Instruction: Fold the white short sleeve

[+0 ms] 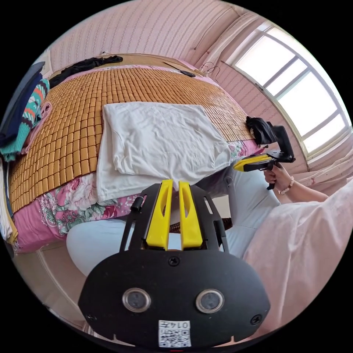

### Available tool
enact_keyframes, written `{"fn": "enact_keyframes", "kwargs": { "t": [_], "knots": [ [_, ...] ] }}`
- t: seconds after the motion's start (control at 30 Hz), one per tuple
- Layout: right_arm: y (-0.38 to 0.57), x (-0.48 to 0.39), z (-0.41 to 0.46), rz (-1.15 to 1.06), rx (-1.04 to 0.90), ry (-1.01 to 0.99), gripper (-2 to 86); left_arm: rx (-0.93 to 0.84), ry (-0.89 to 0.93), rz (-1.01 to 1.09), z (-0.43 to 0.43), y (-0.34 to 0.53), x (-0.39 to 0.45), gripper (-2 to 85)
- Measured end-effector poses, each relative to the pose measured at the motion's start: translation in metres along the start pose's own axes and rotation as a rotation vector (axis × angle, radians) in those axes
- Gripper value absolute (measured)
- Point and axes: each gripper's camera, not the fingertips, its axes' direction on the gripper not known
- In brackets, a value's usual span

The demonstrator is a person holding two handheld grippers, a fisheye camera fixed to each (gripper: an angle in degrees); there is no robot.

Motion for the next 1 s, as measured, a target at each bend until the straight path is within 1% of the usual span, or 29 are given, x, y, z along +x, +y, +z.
{"fn": "enact_keyframes", "kwargs": {
  "t": [0.07, 0.13, 0.2, 0.27, 0.33, 0.43, 0.57, 0.73, 0.83, 0.9, 1.0],
  "knots": [
    [0.007, -0.016, -0.001, 0.022, 0.069, 0.105, 1.0, 0.032, -0.051, 0.0, 0.001, 0.009, 0.01, 2.9],
    [0.013, -0.029, -0.001, 0.019, 0.128, 0.165, 0.6, 0.134, -0.119, 0.049, -0.002, 0.021, 0.03, 2.1],
    [0.02, -0.043, 0.003, 0.027, 0.168, 0.236, 0.3, 0.198, -0.139, 0.073, -0.002, 0.033, 0.044, 1.3],
    [0.026, -0.063, 0.01, 0.019, 0.193, 0.348, 0.0, 0.227, -0.162, 0.101, 0.0, 0.047, 0.058, 0.8],
    [0.03, -0.079, 0.019, -0.03, 0.181, 0.391, -0.1, 0.273, -0.232, 0.172, 0.0, 0.066, 0.078, 0.1],
    [0.034, -0.097, 0.034, -0.08, 0.142, 0.445, -0.1, 0.327, -0.254, 0.241, -0.001, 0.089, 0.095, -0.5],
    [0.037, -0.109, 0.049, -0.096, 0.085, 0.426, 0.2, 0.359, -0.214, 0.223, -0.003, 0.108, 0.095, -0.7],
    [0.041, -0.114, 0.043, -0.08, 0.175, 0.371, 0.3, 0.422, -0.169, 0.173, -0.005, 0.127, 0.084, -0.9],
    [0.036, -0.113, 0.043, -0.055, 0.203, 0.336, 0.1, 0.437, -0.185, 0.181, -0.001, 0.133, 0.083, -1.0],
    [0.029, -0.111, 0.048, -0.042, 0.185, 0.32, 0.0, 0.43, -0.189, 0.194, 0.004, 0.135, 0.084, -1.0],
    [0.014, -0.107, 0.061, -0.033, 0.11, 0.31, -0.2, 0.409, -0.194, 0.203, 0.014, 0.132, 0.082, -1.0]
  ]
}}
